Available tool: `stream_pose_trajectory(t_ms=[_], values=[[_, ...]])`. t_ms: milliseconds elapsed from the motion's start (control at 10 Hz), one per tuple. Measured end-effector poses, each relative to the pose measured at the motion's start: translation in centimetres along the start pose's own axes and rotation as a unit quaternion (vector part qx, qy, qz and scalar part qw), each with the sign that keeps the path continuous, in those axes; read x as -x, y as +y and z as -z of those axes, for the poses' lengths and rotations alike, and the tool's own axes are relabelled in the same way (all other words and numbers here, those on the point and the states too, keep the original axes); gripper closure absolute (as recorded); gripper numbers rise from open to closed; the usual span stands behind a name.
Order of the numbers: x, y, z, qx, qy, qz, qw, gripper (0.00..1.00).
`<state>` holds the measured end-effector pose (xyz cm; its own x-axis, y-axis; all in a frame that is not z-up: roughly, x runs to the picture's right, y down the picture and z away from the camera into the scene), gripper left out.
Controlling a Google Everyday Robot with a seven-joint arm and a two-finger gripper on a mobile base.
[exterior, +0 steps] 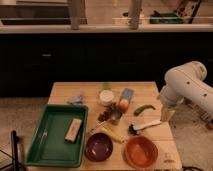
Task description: Place pepper in red bowl
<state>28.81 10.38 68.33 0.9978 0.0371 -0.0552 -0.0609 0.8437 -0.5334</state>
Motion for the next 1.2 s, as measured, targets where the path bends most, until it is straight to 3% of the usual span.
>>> stream_pose_trajectory(t_ms=[500,600,900,1200], values=[[0.0,0.0,0.0,0.000,0.000,0.000,1.0000,0.29],[0.0,-0.2,-0.1,-0.001,0.000,0.002,1.0000,0.24],[1.7,-2.6,-1.2,-0.010,-0.002,0.035,0.9993,0.20],[1.6,-2.8,-2.3,-0.012,-0.005,0.041,0.9991,0.20]])
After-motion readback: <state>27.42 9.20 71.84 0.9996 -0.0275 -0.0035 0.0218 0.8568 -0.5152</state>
